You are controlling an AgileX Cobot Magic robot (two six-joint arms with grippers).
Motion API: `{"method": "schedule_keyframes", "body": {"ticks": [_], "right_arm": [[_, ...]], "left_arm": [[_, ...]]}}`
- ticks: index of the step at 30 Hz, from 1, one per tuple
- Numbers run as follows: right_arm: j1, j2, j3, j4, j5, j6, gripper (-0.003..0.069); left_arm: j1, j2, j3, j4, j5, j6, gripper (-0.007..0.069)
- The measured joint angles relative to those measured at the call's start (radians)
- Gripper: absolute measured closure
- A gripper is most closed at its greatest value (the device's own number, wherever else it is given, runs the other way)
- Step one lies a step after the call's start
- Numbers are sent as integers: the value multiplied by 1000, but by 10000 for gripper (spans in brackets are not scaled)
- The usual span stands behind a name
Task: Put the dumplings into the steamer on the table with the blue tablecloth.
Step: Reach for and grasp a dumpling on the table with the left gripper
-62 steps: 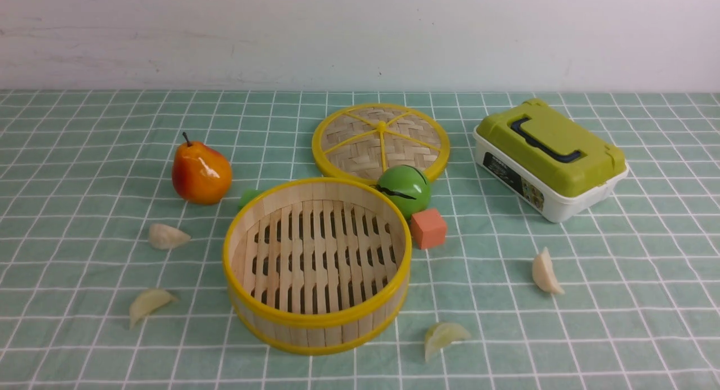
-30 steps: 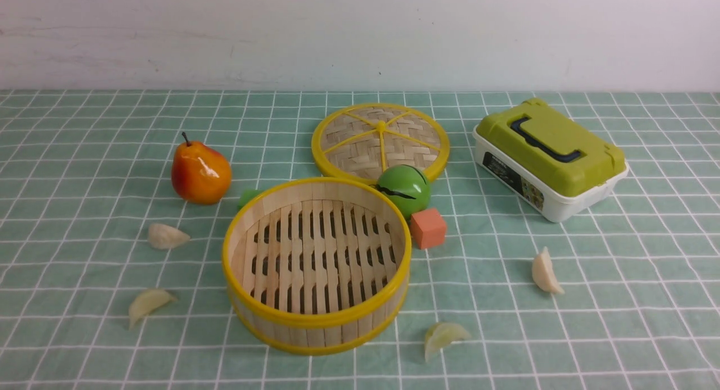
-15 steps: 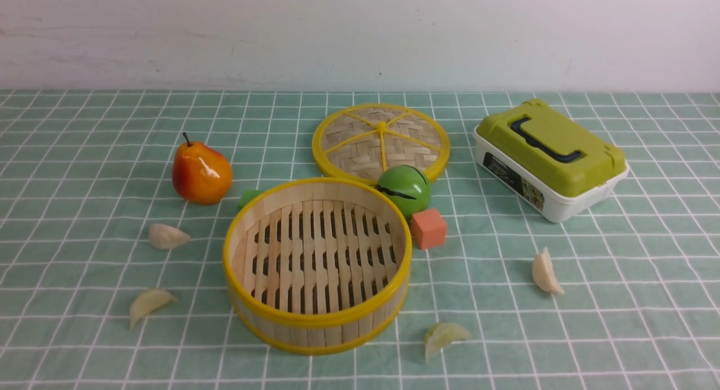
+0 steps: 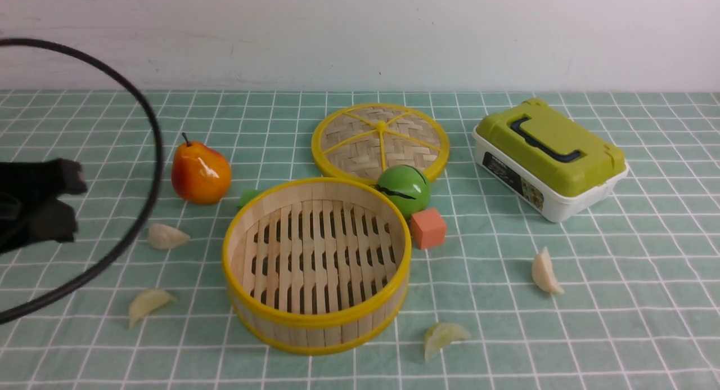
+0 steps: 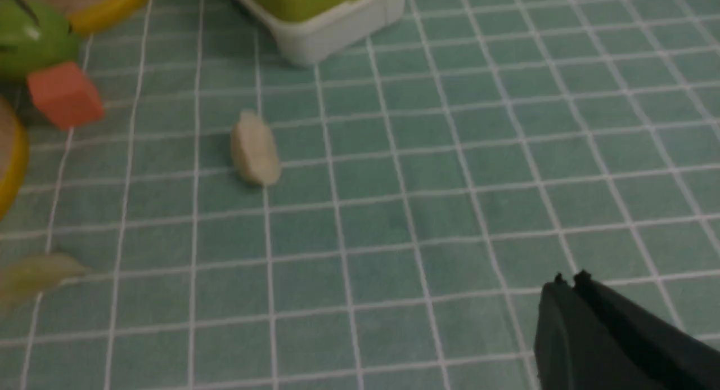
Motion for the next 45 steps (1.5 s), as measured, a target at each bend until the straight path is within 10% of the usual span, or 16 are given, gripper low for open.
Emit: {"method": "schedule_keyframes", "body": {"ticks": [10,26,40,45], "right_arm": [[147,240,-2,454,33,-581,661],[149,319,-5,607,-22,-651,657],[149,319,-5,614,-47,-652,648],[150,319,-5,615,-48,-652,642]], "left_arm": [[0,353,-113,-62,12,96,569],[0,764,-450,213,-91,-377,171],[-2,1026,-685,257,15,-461,179],[-28,1040,-695,277,34,-398,393]]}}
